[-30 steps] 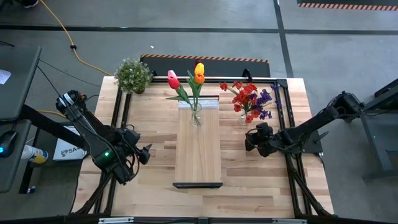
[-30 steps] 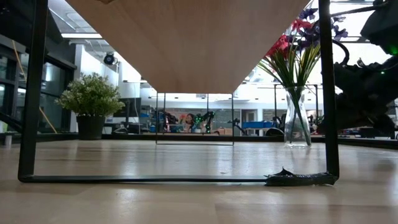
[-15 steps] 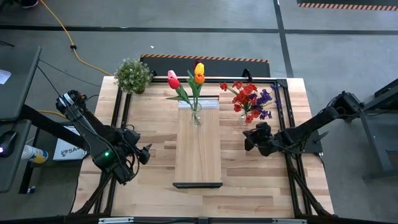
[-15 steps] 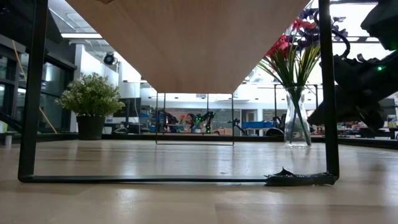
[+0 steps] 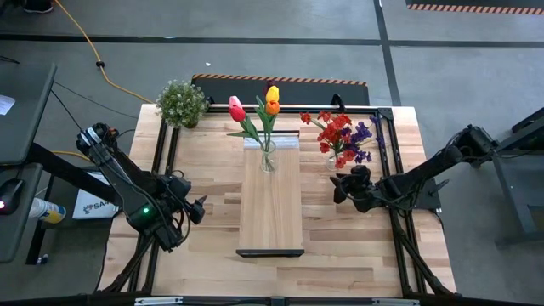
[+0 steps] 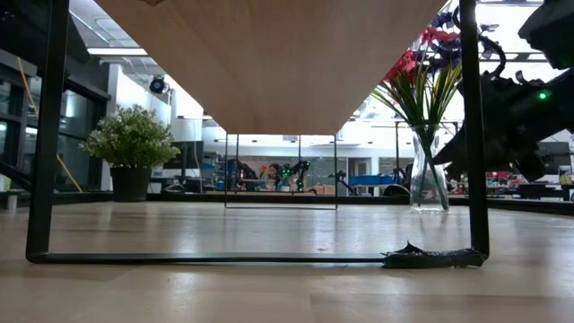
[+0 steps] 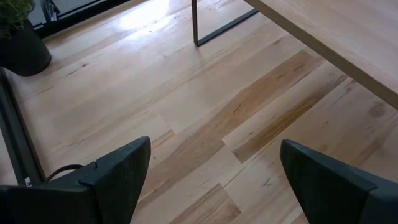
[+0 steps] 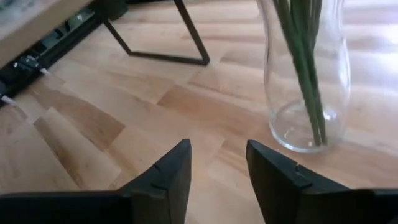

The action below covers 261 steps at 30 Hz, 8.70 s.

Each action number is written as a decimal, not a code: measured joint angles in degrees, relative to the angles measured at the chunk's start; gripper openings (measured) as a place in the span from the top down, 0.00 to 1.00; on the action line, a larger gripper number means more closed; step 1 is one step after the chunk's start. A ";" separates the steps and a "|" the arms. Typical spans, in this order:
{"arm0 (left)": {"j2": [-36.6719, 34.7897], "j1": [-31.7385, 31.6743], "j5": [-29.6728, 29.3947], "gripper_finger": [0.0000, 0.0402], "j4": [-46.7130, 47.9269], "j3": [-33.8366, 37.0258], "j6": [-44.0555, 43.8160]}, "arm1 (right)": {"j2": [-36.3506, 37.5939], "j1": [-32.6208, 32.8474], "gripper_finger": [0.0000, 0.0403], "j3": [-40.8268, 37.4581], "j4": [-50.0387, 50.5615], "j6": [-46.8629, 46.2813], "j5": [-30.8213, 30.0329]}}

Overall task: Pick and place flowers into a vace then onto a shelf
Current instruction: Put the transparent vase with flowers on the shelf

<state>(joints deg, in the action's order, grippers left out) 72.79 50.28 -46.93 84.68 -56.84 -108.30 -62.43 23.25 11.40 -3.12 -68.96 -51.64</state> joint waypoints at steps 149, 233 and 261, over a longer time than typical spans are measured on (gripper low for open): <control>0.04 -0.01 2.57 0.02 2.52 0.02 -4.06 | -0.02 -16.14 0.25 0.00 -10.87 22.62 18.84; 0.04 0.00 4.06 0.02 3.37 0.02 -4.06 | -0.68 -33.80 0.28 0.02 -22.05 35.93 8.56; 0.04 -0.02 4.10 0.02 3.83 0.02 -4.06 | -0.57 -33.80 0.57 0.02 -21.85 34.46 4.14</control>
<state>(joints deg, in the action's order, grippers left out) 72.84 50.26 -42.83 88.51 -56.82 -112.36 -63.00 -10.55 11.42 -24.97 -34.50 -47.50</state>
